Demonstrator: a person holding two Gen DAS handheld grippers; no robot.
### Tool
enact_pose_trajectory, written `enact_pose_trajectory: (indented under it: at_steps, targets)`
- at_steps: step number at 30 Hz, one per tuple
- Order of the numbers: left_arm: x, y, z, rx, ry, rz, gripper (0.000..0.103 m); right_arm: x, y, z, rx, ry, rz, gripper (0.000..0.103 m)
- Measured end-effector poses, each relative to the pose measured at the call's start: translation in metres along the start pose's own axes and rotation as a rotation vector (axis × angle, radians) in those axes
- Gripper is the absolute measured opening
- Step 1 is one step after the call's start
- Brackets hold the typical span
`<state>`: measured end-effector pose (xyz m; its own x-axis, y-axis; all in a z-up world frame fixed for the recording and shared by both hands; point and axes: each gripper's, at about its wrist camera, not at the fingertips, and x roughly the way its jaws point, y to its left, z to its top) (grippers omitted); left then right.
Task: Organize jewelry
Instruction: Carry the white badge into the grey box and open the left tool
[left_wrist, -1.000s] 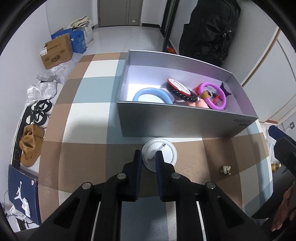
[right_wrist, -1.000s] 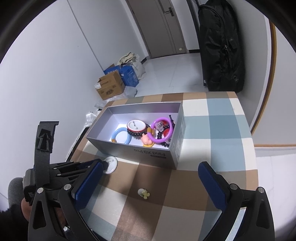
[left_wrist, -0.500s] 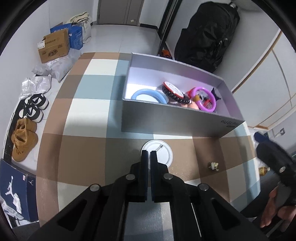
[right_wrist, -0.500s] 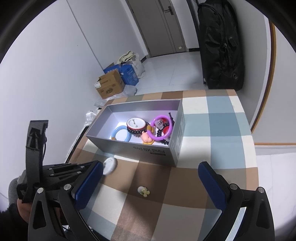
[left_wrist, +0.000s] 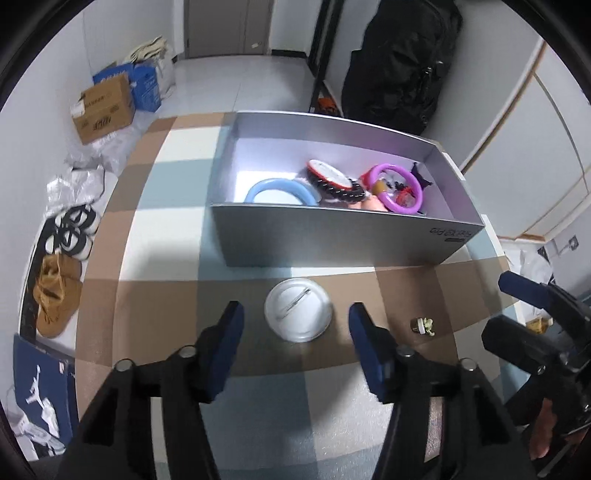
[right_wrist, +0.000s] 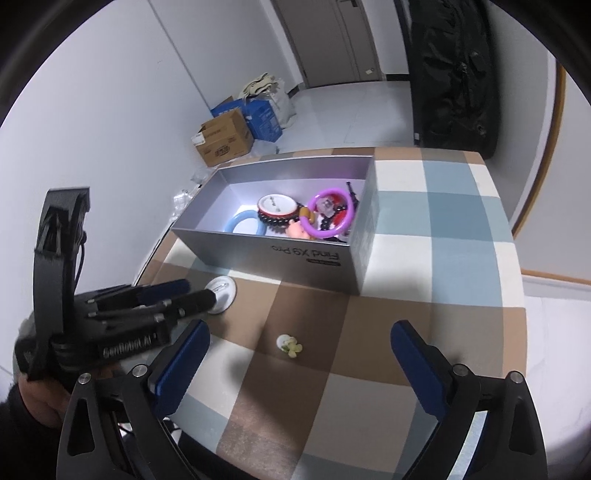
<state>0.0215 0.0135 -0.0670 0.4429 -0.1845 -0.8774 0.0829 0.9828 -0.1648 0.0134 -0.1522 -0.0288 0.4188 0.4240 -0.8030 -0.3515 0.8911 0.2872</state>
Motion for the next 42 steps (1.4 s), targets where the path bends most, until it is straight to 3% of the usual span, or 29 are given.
enact_pose_trajectory:
  at_steps: [4, 10, 12, 13, 18, 26, 30, 38, 40, 42]
  targets:
    - [0.013, -0.001, 0.0, 0.014, 0.038, 0.034, 0.054, 0.001, -0.005, -0.001, 0.018, 0.015, 0.002, 0.099]
    - [0.014, -0.01, -0.007, 0.096, -0.001, 0.119, 0.055, 0.001, -0.006, -0.009, 0.009, 0.043, -0.026, 0.099]
    - [0.013, -0.005, -0.006, 0.082, 0.009, 0.099, 0.048, 0.003, -0.005, -0.011, 0.001, 0.053, -0.035, 0.098]
    - [0.012, -0.004, -0.005, 0.083, 0.01, 0.101, 0.038, 0.004, -0.004, -0.012, -0.006, 0.061, -0.037, 0.097]
    - [0.011, -0.004, -0.005, 0.085, 0.022, 0.09, 0.037, 0.01, 0.001, -0.017, -0.026, 0.095, -0.024, 0.081]
    - [0.0, 0.007, 0.0, -0.004, 0.012, 0.017, 0.037, 0.022, 0.015, -0.018, -0.077, 0.12, -0.023, 0.072]
    - [-0.011, 0.01, 0.003, -0.037, -0.02, -0.008, 0.037, 0.031, 0.02, -0.018, -0.105, 0.125, -0.053, 0.053]
    - [-0.029, 0.018, 0.009, -0.119, -0.084, -0.078, 0.037, 0.045, 0.036, -0.018, -0.201, 0.121, -0.114, 0.047]
    - [-0.035, 0.019, 0.012, -0.122, -0.107, -0.088, 0.037, 0.046, 0.041, -0.018, -0.228, 0.12, -0.125, 0.039]
    - [-0.04, 0.02, 0.015, -0.125, -0.133, -0.098, 0.037, 0.048, 0.043, -0.019, -0.249, 0.121, -0.133, 0.022]
